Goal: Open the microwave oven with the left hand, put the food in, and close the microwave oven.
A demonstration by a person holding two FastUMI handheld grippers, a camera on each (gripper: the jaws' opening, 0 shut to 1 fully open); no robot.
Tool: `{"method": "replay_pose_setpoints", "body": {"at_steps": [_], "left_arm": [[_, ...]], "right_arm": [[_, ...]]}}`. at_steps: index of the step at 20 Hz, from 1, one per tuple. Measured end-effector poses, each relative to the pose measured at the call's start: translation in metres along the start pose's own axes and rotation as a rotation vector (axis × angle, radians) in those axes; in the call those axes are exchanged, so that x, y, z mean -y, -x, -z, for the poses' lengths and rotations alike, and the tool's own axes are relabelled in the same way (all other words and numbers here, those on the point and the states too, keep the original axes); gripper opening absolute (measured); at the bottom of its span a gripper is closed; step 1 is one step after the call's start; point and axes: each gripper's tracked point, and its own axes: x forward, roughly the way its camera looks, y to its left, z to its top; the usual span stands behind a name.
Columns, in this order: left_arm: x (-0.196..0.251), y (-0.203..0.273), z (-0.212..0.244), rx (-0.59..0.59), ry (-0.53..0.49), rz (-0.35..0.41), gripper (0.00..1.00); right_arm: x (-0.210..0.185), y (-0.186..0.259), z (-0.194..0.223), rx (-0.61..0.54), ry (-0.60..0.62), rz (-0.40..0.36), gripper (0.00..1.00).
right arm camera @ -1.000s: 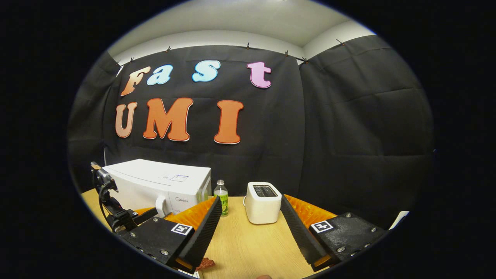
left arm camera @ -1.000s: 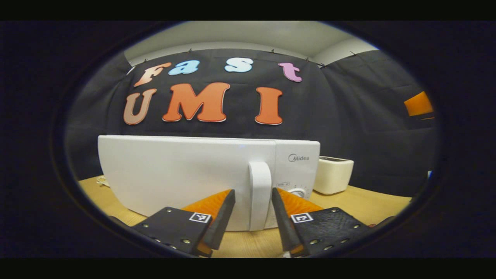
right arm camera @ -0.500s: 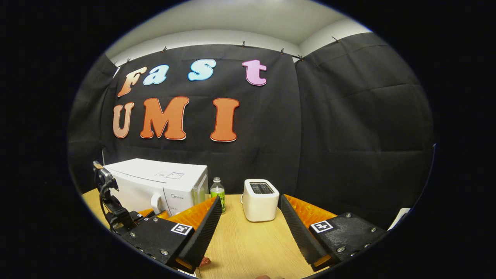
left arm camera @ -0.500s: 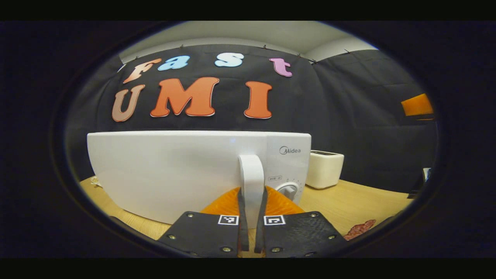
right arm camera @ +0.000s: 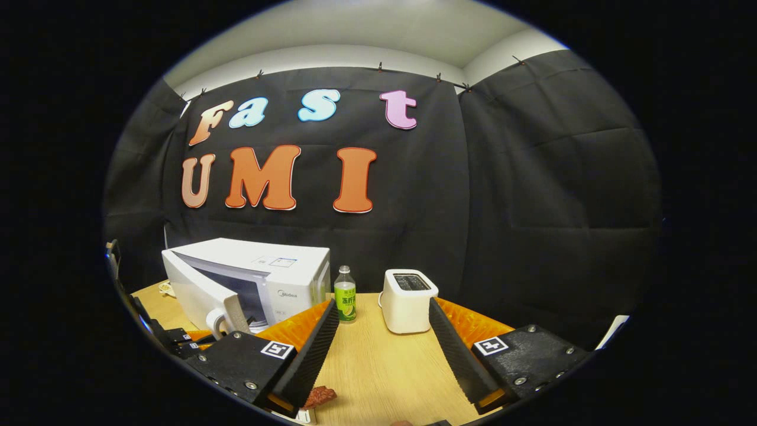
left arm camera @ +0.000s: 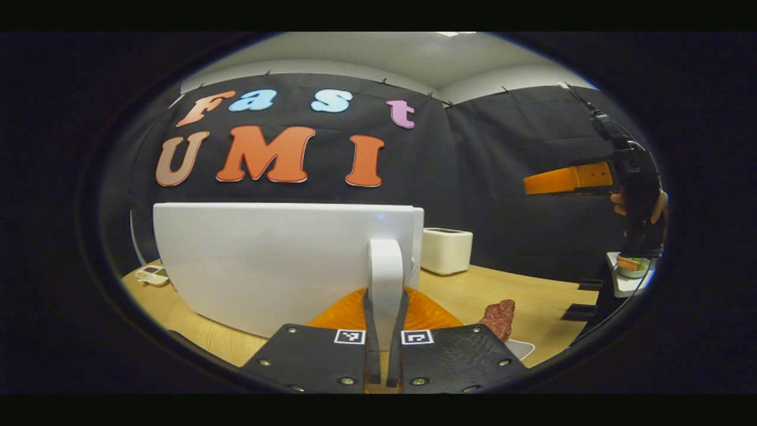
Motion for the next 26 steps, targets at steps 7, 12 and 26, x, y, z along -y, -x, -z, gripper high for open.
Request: {"method": "replay_pose_setpoints", "body": {"at_steps": [7,12,26], "left_arm": [[-0.012,0.073,-0.002,-0.031,0.0,0.04,0.12],[-0.027,0.117,-0.005,-0.042,0.008,0.025,0.09],[-0.145,0.286,-0.024,-0.041,-0.048,-0.421,0.68]], "right_arm": [[-0.024,0.005,0.017,-0.033,-0.016,-0.032,0.95],[-0.042,0.01,0.02,-0.04,-0.021,-0.056,0.95],[-0.076,0.036,0.046,-0.067,-0.105,-0.129,0.95]]}}
